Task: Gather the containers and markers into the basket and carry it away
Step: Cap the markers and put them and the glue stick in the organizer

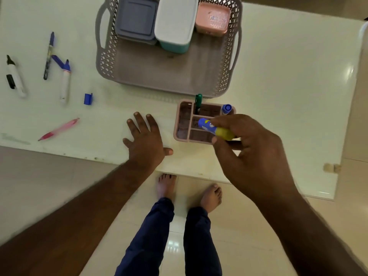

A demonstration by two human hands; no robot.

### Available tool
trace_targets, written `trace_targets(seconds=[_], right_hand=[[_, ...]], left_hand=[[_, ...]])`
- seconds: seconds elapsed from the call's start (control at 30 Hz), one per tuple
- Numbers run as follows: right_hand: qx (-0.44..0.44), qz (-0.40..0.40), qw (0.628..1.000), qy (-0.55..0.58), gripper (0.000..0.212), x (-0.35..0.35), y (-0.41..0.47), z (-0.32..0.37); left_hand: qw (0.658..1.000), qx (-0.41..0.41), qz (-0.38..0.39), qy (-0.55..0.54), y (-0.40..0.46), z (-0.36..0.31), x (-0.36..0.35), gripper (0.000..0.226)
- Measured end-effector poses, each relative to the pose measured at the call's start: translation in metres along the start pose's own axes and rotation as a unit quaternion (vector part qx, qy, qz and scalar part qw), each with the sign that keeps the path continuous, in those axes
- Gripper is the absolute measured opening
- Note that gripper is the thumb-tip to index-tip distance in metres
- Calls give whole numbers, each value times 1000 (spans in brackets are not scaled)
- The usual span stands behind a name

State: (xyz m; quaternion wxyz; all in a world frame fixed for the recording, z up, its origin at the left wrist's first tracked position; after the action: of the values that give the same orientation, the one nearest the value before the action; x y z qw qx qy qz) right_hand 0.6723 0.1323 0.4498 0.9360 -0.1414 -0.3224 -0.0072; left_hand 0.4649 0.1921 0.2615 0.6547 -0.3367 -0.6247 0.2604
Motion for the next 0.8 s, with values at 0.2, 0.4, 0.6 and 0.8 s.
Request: trace_targets(seconds=[0.2, 0.4, 0.6, 0.8], right_hand=[[-67, 55, 984, -158, 27, -39, 35, -13], [-104, 71, 976, -176, 27, -57, 58, -32], [-85, 76, 974, -195, 27, -66, 68, -33], [-81, 77, 973, -201, 24, -66, 63, -34]], left_hand=[[1000, -6, -16, 13, 1, 2, -2, 125], [999, -11, -30, 23, 0, 2, -2, 125], [999, -10, -22, 24, 2, 3, -2, 125], [999, -4, -15, 29, 3, 2, -1, 125]])
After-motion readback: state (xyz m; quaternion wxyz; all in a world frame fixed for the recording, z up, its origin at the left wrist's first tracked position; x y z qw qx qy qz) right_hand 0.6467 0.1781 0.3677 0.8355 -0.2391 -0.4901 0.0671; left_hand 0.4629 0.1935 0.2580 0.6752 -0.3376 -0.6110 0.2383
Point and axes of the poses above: each hand's wrist, its own y-axis towards the middle knuckle, its own x-axis out of the back of the hand, z = x × y, the point moved 7 cm from there along y, towards the middle knuckle, and after that the axes turned 11 degrees about z, right-handed, at the moved point
